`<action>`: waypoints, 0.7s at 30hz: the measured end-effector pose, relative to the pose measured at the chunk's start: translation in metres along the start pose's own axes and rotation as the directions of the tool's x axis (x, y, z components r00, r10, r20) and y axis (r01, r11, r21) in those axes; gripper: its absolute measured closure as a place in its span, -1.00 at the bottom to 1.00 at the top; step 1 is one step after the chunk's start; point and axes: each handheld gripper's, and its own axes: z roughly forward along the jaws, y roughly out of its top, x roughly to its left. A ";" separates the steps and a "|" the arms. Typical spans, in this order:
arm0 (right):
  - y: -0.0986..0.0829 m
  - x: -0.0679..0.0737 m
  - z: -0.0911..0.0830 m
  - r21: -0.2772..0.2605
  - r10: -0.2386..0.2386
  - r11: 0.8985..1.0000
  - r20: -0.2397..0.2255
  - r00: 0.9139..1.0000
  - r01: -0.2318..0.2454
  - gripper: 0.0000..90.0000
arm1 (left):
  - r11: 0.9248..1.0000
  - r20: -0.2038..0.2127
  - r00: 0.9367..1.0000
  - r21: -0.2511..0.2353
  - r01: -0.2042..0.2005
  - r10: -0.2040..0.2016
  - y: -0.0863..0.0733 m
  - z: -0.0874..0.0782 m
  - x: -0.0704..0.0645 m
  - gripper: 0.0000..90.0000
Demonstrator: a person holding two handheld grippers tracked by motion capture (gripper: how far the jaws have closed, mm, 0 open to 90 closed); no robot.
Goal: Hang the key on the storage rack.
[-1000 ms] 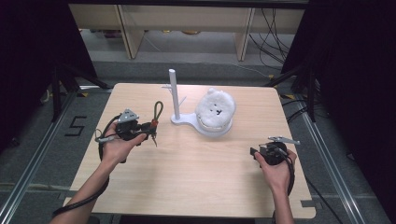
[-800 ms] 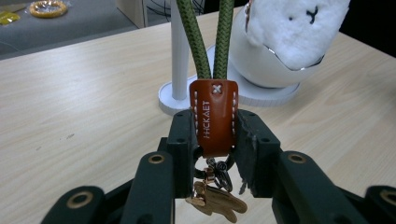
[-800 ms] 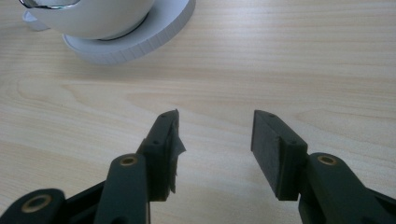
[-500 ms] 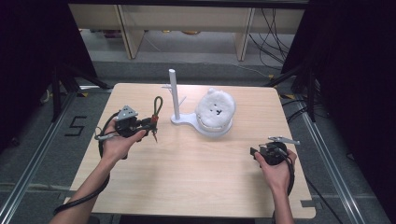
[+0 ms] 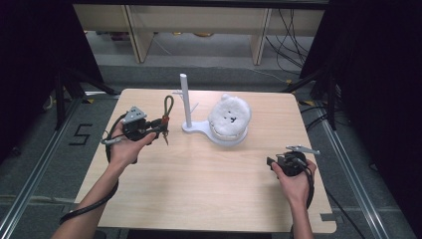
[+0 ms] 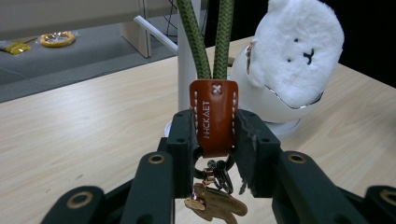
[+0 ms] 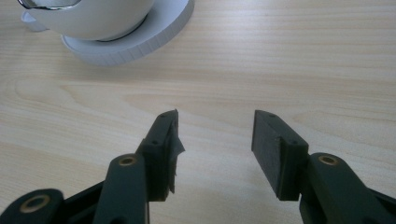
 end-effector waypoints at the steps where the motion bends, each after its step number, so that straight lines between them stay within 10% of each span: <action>1: 0.001 0.006 -0.002 0.026 0.075 0.997 0.000 0.997 -0.075 0.16 | 1.000 0.000 1.000 0.004 -0.004 0.004 0.001 0.000 0.000 0.51; 21: 0.001 0.005 -0.003 0.030 0.062 0.998 0.007 0.998 -0.063 0.15 | 1.000 0.000 1.000 -0.021 -0.007 0.007 0.023 0.005 0.001 0.51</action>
